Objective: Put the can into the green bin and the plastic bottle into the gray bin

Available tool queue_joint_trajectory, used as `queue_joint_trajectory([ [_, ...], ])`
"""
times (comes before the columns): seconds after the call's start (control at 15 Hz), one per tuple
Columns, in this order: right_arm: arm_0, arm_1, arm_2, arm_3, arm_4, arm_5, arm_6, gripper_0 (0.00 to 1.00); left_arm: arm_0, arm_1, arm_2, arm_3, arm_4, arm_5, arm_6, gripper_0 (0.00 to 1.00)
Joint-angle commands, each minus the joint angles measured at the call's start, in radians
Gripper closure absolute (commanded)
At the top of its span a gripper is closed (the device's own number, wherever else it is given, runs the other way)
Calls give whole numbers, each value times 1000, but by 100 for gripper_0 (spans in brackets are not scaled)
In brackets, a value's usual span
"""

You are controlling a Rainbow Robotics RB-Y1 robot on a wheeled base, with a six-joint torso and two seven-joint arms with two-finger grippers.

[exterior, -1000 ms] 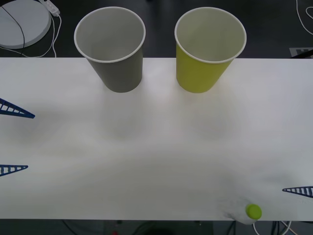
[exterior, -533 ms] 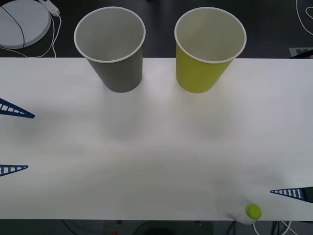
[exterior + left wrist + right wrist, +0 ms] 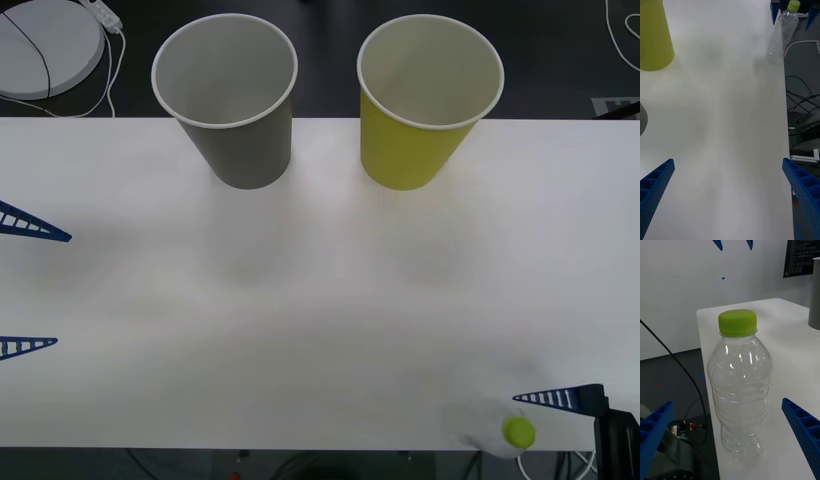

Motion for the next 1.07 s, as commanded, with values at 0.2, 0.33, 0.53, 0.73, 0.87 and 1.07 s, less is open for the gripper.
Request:
queue_joint_trajectory([
  [0.2,-15,9,0,0,-7,0,-1,0,0,0,0,0,0,0,0,0],
  [0.33,-24,15,0,0,-5,0,-5,0,0,0,0,0,0,0,0,0],
  [0.53,-37,24,0,0,-5,11,-4,0,0,0,0,0,0,0,0,0],
  [0.73,-47,34,0,0,5,14,-8,0,0,0,0,0,0,0,0,0],
  [0.87,-52,37,2,0,10,15,-10,0,0,0,0,0,0,0,0,0],
  [1.07,-61,37,19,0,12,15,-11,0,0,0,0,0,0,0,0,0],
])
